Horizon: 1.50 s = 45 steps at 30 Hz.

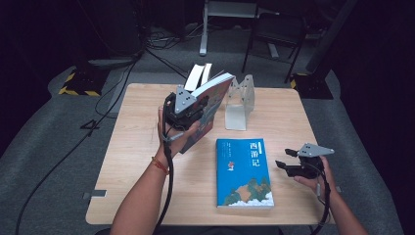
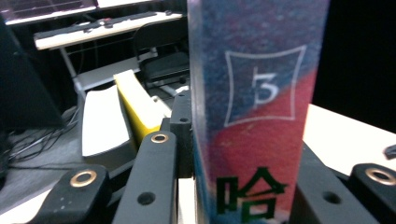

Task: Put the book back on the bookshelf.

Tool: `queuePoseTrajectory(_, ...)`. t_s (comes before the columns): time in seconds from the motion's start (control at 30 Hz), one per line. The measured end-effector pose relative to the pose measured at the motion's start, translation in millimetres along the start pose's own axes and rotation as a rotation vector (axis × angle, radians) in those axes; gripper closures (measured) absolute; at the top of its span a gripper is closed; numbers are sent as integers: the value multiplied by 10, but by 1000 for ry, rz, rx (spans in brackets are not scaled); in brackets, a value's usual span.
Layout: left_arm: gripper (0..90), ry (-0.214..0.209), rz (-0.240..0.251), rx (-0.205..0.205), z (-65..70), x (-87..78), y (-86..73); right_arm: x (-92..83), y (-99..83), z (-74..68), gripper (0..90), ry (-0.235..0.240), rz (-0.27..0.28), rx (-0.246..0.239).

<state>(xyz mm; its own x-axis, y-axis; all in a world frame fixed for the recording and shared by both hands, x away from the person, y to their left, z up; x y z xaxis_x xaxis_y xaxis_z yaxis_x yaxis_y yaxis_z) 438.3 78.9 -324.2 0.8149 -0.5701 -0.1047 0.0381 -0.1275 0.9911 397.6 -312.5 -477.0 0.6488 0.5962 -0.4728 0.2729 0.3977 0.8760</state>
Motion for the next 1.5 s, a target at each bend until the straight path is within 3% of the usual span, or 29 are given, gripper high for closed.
queuePoseTrajectory(0.17, 732, 50, 1, -47, -103, 28, -34, 22, -19, -8, 368, 1, -9, -2)
queuePoseTrajectory(0.3, 732, 58, -1, -52, -91, 60, -35, 28, -19, -15, 368, 2, -12, -8)
queuePoseTrajectory(0.53, 732, 83, -21, -40, 19, 240, -43, 36, -31, -11, 368, 2, -16, -5)
queuePoseTrajectory(0.73, 732, 117, -33, -69, 68, 434, -62, 40, -37, -15, 368, 4, -24, -14)
queuePoseTrajectory(0.87, 732, 146, -13, -71, 132, 557, -72, 39, -40, -10, 371, 5, -24, -12)
queuePoseTrajectory(1.03, 732, 144, -20, -74, 205, 755, -98, 38, -35, -5, 369, 8, -33, -21)
queuePoseTrajectory(1.13, 732, 147, -11, -97, 223, 866, -146, 22, -34, 2, 369, 11, -28, -11)
queuePoseTrajectory(1.27, 730, 184, -8, -83, 209, 891, -178, 30, -45, -6, 370, 20, -25, -8)
queuePoseTrajectory(1.33, 731, 199, 4, -110, 159, 851, -181, 39, -50, -18, 370, 21, -31, -13)
queuePoseTrajectory(1.4, 731, 219, 13, -97, 98, 808, -178, 45, -50, -30, 371, 30, -28, -18)
queuePoseTrajectory(1.5, 730, 215, 26, -121, 51, 834, -178, 54, -48, -49, 371, 33, -31, -22)
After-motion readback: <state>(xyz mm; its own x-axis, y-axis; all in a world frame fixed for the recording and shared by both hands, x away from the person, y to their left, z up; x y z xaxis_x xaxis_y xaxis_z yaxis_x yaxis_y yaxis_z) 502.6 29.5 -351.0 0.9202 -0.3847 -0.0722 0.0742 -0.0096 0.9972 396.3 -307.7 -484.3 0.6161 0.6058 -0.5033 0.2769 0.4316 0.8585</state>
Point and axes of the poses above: each handheld gripper's, and its own axes: x roughly forward along the jaws, y roughly out of its top, z roughly to its right, the point moved 3 cm from there along x, roughly forward along the jaws, and after that the axes turned 9 degrees about z, right-handed, at the moved point
